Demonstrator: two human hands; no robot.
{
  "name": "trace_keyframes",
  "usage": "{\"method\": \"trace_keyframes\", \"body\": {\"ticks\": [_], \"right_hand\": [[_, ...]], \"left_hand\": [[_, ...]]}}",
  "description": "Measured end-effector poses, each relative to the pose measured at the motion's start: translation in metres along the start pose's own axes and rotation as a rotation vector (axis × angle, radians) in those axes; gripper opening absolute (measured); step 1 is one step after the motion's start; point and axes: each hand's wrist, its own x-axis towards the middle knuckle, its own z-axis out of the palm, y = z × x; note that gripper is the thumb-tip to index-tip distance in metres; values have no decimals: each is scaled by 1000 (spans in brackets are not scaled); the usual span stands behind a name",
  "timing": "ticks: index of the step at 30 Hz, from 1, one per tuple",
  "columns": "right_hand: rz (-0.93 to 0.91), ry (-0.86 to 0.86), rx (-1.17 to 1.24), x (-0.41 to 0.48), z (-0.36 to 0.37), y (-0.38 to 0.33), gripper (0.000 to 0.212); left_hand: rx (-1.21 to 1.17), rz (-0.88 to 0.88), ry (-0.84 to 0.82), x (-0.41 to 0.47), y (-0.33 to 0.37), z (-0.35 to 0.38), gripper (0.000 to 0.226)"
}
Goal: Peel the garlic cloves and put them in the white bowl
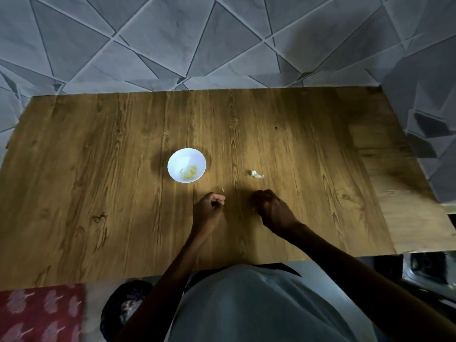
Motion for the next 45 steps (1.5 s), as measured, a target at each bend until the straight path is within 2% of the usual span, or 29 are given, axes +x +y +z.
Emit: {"method": "trace_keyframes", "body": {"ticks": [11,14,17,20,23,25,27,29,32,34,37,39,43,45], "right_hand": [[-154,37,-68,-8,4,6,28],[-176,56,-92,-6,6,5,19],[-205,72,-135,-2,8,5,31],[-250,114,-215,1,14,13,32],[-294,118,-284,7,18,18,24],[-236,78,-261,11,20,17,27],[-68,75,-116,14,17,10,31],[78,134,107,18,7,-7,24],[157,165,388,29,-10,-40,17],[153,81,387,34,-19,-57,22],[131,-19,164,37,-23,-66,21],[143,13,102,37,-24,-67,18],[182,75,265,33,-35,-61,22],[206,92,417,31,-46,-55,24]], "left_hand": [[-35,-5,-29,4,-3,10,19],[-14,-7,-34,4,-1,11,19],[-13,-1,-53,6,1,14,19],[-63,-23,-82,5,6,17,19],[-206,-86,-122,4,8,17,18],[-314,-142,-134,3,10,17,16],[-454,-235,-138,2,15,18,17],[-618,-377,-151,3,20,19,19],[-948,-645,-149,4,29,21,24],[-1125,-758,-172,0,40,24,27],[-1219,-750,-187,-1,44,29,51],[-1269,-742,-213,-1,48,26,59],[-1371,-780,-179,-3,54,23,34],[-1367,-748,-161,-3,52,25,32]]}}
